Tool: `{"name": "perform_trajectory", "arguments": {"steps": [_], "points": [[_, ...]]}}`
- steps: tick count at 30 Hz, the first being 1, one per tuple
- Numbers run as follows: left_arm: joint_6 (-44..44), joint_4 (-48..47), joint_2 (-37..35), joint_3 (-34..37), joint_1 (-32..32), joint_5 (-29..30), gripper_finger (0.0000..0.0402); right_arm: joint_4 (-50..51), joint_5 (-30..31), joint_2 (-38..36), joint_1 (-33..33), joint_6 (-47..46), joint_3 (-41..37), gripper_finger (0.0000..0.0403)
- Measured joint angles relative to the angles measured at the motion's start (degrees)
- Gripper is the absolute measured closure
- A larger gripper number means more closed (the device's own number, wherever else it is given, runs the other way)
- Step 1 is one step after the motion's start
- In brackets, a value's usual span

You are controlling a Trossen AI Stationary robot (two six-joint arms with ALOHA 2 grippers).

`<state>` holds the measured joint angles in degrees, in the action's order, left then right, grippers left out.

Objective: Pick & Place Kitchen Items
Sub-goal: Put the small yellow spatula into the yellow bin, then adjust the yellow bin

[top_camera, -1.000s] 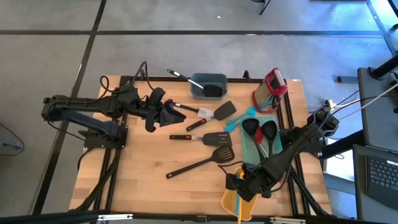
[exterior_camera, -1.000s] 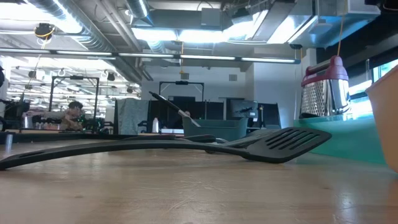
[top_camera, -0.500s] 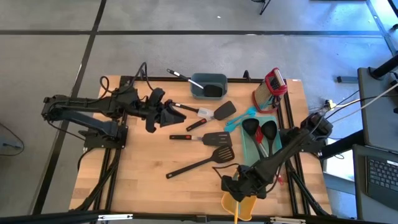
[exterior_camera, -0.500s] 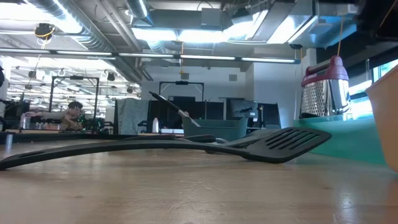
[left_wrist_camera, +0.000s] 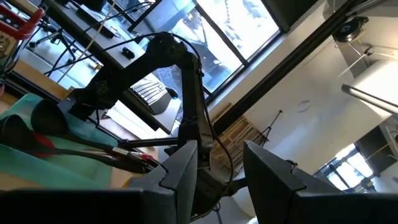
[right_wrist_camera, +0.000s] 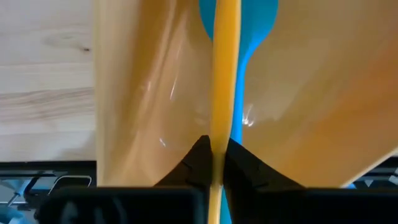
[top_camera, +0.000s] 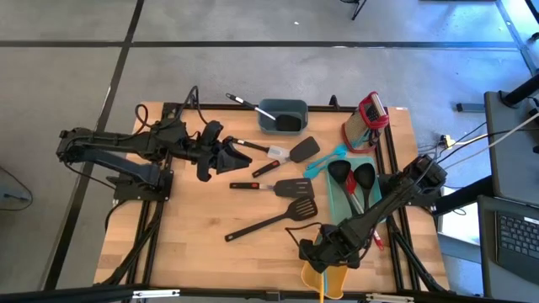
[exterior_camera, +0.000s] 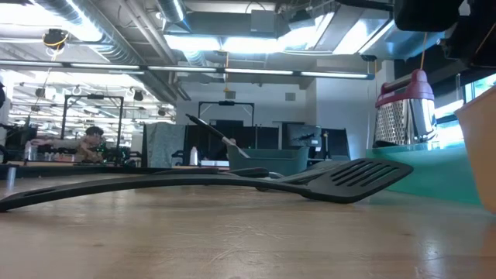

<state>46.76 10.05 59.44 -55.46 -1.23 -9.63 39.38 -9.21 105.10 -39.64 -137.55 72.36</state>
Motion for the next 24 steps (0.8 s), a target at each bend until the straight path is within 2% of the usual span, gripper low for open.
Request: {"name": "perform_trajectory", "arguments": {"steps": [7, 12, 18, 24], "points": [[-0.9, 0.0, 0.0, 0.0, -0.9, 1.3, 0.0279, 0.3, 0.0, 0.0, 0.4, 0.4, 0.0, 0.0281], [-1.1, 0.0, 0.0, 0.0, -1.8, 2.6, 0.0279, 0.9, 0.1, 0.0, 0.4, 1.4, 0.0, 0.0243], [-2.1, 0.0, 0.0, 0.0, -2.6, 4.2, 0.0279, 1.7, 3.0, -0.1, 1.4, 2.1, 0.0, 0.0244], [-2.1, 0.0, 0.0, 0.0, -2.6, 4.7, 0.0279, 7.2, 3.2, -0.1, 3.7, 4.9, 1.1, 0.0279]]}}
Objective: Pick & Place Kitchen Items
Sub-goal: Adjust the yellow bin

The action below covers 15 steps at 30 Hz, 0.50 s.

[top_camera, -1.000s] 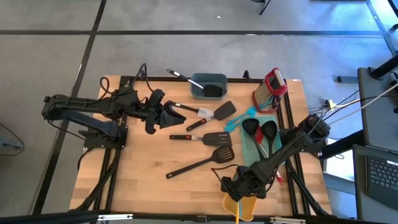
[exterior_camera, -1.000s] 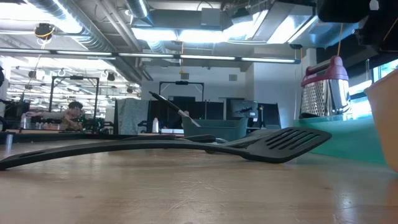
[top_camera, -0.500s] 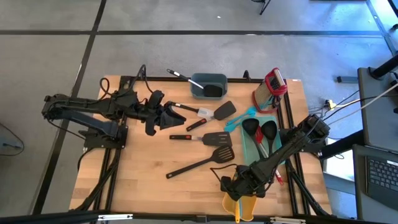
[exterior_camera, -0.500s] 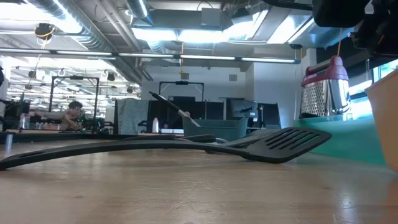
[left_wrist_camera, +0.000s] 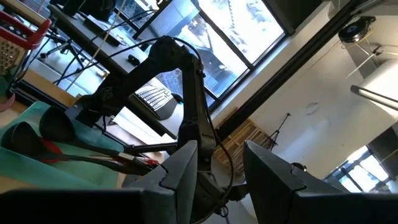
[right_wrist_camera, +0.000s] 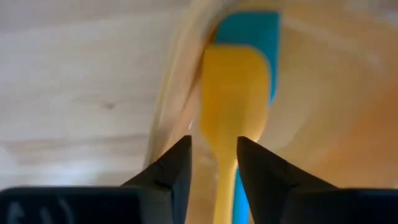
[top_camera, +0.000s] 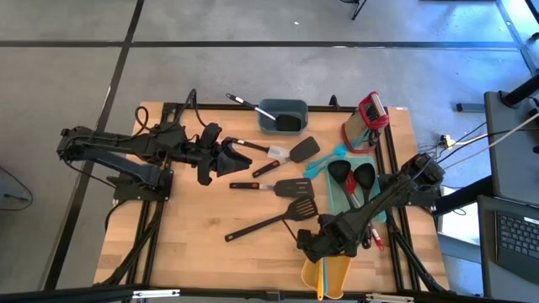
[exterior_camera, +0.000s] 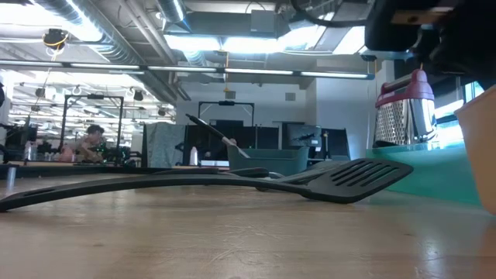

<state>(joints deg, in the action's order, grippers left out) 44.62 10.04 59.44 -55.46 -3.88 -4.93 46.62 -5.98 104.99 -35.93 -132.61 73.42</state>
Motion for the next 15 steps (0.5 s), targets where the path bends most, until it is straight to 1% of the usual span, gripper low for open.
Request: {"name": "perform_trajectory", "arguments": {"steps": [4, 7, 11, 15], "points": [[0.0, 0.0, 0.0, 0.0, 0.0, 0.0, 0.0279, 8.5, 0.2, 0.0, 2.1, 2.9, 2.4, 0.0315], [0.0, 0.0, 0.0, 0.0, -0.1, 0.0, 0.0279, 12.0, 2.4, -0.1, 3.5, 5.0, 3.5, 0.034], [0.1, 0.0, 0.0, 0.0, -0.2, 0.0, 0.0279, 10.3, 3.2, -0.1, 5.3, 8.7, 3.6, 0.0357], [0.2, 0.0, 0.0, 0.0, -0.2, 0.0, 0.0279, 8.4, 3.5, 0.4, 6.2, 9.9, 3.6, 0.036]]}}
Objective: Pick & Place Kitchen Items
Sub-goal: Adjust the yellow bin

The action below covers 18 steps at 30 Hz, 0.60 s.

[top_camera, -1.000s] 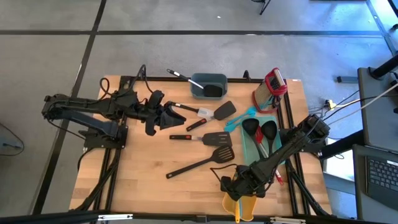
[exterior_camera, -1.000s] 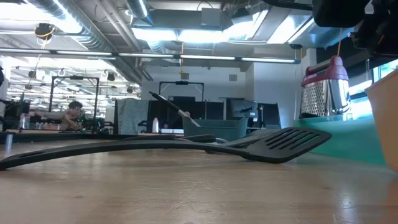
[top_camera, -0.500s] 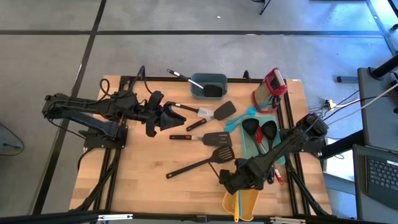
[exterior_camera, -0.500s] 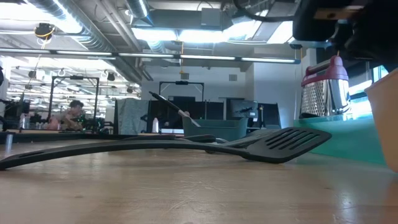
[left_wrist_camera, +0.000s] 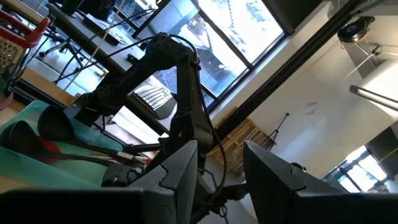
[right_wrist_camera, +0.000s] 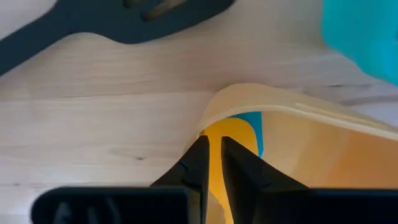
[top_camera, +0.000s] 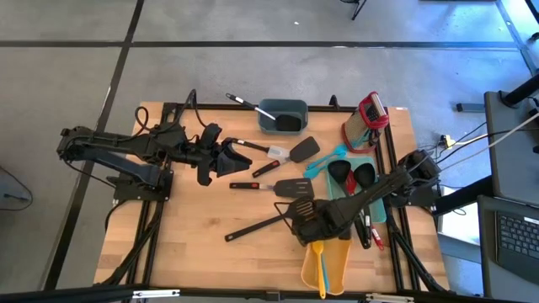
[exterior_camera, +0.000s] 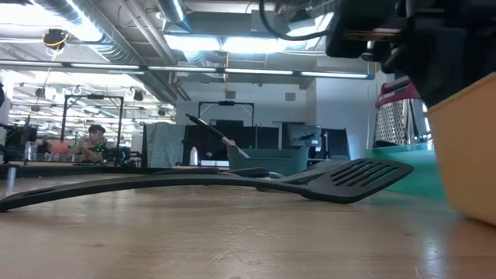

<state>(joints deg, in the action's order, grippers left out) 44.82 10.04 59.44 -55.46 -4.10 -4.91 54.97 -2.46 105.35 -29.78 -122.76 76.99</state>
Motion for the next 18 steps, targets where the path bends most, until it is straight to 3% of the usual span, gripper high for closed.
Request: {"name": "perform_trajectory", "arguments": {"steps": [18], "points": [[-0.2, 0.0, 0.0, 0.0, 0.0, -0.2, 0.0279, -9.8, 4.0, 1.2, 2.8, 2.6, 0.0, 0.036]]}}
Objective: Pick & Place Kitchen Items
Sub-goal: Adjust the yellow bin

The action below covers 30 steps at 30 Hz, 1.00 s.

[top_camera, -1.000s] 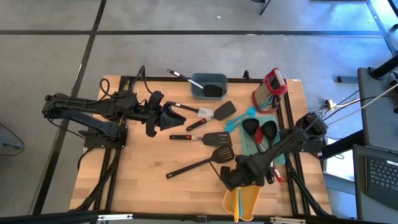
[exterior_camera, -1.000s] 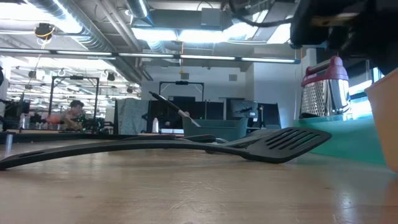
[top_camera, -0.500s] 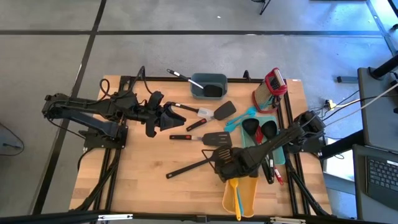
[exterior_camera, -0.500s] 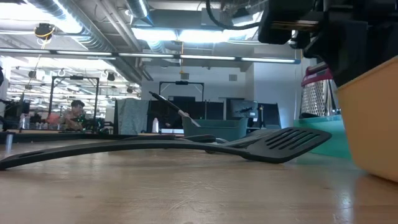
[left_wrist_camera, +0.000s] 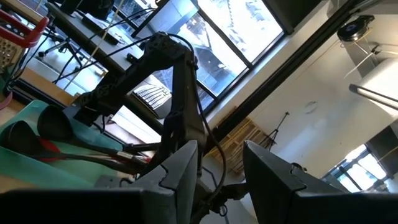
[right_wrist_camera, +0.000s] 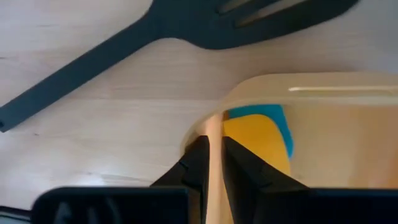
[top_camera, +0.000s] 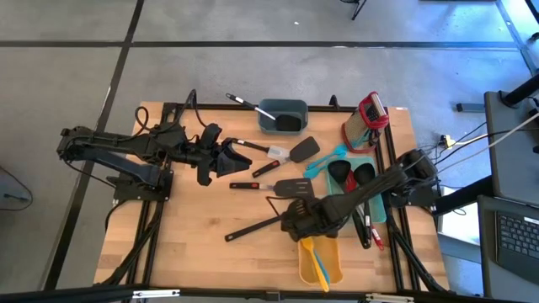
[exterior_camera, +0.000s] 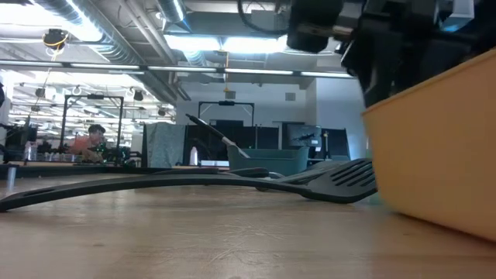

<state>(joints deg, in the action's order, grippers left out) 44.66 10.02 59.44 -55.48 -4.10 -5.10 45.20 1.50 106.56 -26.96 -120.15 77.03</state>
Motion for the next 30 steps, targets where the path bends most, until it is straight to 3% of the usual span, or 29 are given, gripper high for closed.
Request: {"name": "perform_trajectory", "arguments": {"steps": [7, 15, 19, 30], "points": [[0.0, -0.5, 0.0, 0.0, 0.0, -0.1, 0.0279, -6.1, -0.4, 2.3, 0.8, 2.3, 0.0, 0.036], [0.1, -0.9, 0.0, -0.1, 0.0, -0.6, 0.0279, 8.7, -5.0, 2.0, -0.4, 5.9, 7.6, 0.036], [0.1, -0.8, 0.0, -0.1, 0.0, -0.6, 0.0279, 9.9, -7.3, 2.0, -3.2, 6.9, 11.2, 0.036], [-1.3, -1.0, 0.0, 0.0, -2.6, 1.1, 0.0279, 6.8, -5.9, 3.5, -13.7, -7.2, 11.4, 0.0379]]}}
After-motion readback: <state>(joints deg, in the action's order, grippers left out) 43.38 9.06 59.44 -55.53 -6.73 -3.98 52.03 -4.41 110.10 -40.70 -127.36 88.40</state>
